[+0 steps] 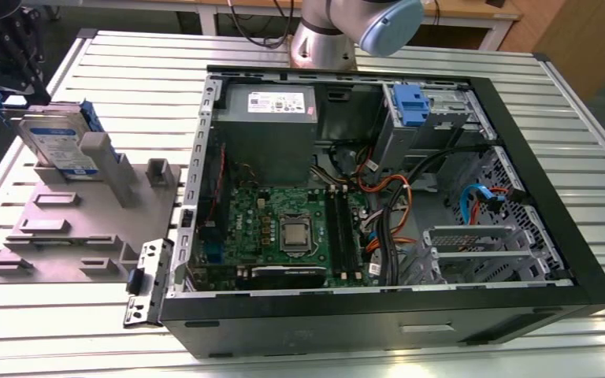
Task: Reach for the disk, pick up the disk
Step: 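Pick up the disk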
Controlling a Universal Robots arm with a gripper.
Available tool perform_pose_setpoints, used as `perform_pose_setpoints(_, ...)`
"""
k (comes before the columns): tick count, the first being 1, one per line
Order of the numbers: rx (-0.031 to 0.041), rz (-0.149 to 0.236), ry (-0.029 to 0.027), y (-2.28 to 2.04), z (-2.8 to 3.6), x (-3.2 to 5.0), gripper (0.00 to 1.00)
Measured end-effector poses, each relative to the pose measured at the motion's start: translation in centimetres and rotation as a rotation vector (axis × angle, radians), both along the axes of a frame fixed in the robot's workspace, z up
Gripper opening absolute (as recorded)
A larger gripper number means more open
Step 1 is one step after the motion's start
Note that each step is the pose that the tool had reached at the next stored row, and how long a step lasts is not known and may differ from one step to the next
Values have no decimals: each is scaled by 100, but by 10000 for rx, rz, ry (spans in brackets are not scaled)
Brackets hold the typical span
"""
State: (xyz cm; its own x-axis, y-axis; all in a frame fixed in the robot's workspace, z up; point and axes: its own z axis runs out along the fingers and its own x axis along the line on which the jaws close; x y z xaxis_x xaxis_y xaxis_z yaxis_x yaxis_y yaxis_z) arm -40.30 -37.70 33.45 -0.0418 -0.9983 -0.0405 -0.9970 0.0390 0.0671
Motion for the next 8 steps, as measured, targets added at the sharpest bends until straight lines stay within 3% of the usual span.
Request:
perform_pose_setpoints(1, 0, 0, 1, 1, 0, 0, 11)
perform_pose_setpoints(3, 0, 0, 1, 2, 0, -1, 23)
perform_pose_setpoints(4, 0, -1, 0, 3, 0, -1, 23)
perform_pose_setpoints(6, 0, -1, 1, 5, 0, -1, 35)
perform_pose_setpoints(8, 0, -1, 0, 6, 0, -1, 41)
